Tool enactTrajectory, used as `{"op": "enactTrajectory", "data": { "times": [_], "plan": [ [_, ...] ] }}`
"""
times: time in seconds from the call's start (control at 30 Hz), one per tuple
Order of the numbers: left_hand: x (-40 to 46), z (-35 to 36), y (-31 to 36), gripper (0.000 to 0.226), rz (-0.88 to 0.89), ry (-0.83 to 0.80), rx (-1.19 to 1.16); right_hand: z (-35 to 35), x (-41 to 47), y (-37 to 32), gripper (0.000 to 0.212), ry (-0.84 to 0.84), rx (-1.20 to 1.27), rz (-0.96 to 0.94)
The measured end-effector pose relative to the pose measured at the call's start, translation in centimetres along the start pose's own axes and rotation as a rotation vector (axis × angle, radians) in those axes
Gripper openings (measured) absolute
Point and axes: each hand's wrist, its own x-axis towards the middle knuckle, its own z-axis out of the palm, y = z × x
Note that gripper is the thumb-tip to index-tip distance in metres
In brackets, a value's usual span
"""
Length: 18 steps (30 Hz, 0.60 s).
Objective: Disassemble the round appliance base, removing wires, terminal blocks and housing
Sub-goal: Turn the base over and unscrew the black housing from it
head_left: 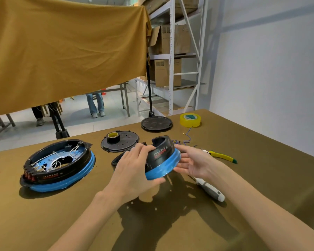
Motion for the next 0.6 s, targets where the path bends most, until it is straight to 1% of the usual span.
{"op": "enactTrajectory", "data": {
  "times": [0.1,0.2,0.3,0.37,0.4,0.43,0.47,0.5,0.53,0.57,0.6],
  "plan": [
    [1.6,-1.5,0.0,0.084,-0.125,0.115,-0.17,0.4,-0.7,-1.8,0.037,-0.072,-0.013,-0.174],
    [2.8,-2.7,0.1,0.072,-0.276,0.287,-0.304,2.1,-1.4,-2.5,0.035,-0.049,-0.24,-0.321],
    [3.3,-3.2,0.0,0.065,-0.496,0.37,-0.526,3.8,-1.8,-2.4,0.029,0.032,-0.47,-0.491],
    [3.4,-3.4,-0.7,0.061,-0.647,0.357,-0.699,3.8,-1.7,-2.0,0.016,0.151,-0.563,-0.73],
    [3.2,-3.3,-1.2,0.054,-0.715,0.339,-0.784,3.4,-1.6,-1.7,0.012,0.244,-0.611,-0.851],
    [2.8,-3.2,-1.5,0.049,-0.784,0.311,-0.862,2.9,-1.5,-1.4,0.009,0.35,-0.677,-0.939],
    [2.3,-3.1,-1.8,0.051,-0.85,0.276,-0.919,2.2,-1.4,-1.1,0.003,0.454,-0.777,-0.988],
    [1.9,-3.0,-2.1,0.056,-0.919,0.235,-0.954,1.6,-1.2,-0.7,0.01,0.549,-0.906,-0.994],
    [1.4,-2.7,-2.3,0.061,-0.981,0.189,-0.971,0.9,-0.9,-0.3,0.023,0.609,-1.044,-0.944],
    [0.9,-2.3,-2.5,0.065,-1.031,0.146,-0.983,0.3,-0.5,0.1,0.033,0.626,-1.145,-0.855],
    [0.5,-1.8,-2.7,0.067,-1.067,0.111,-0.993,-0.1,-0.2,0.4,0.039,0.611,-1.194,-0.756]
  ]
}}
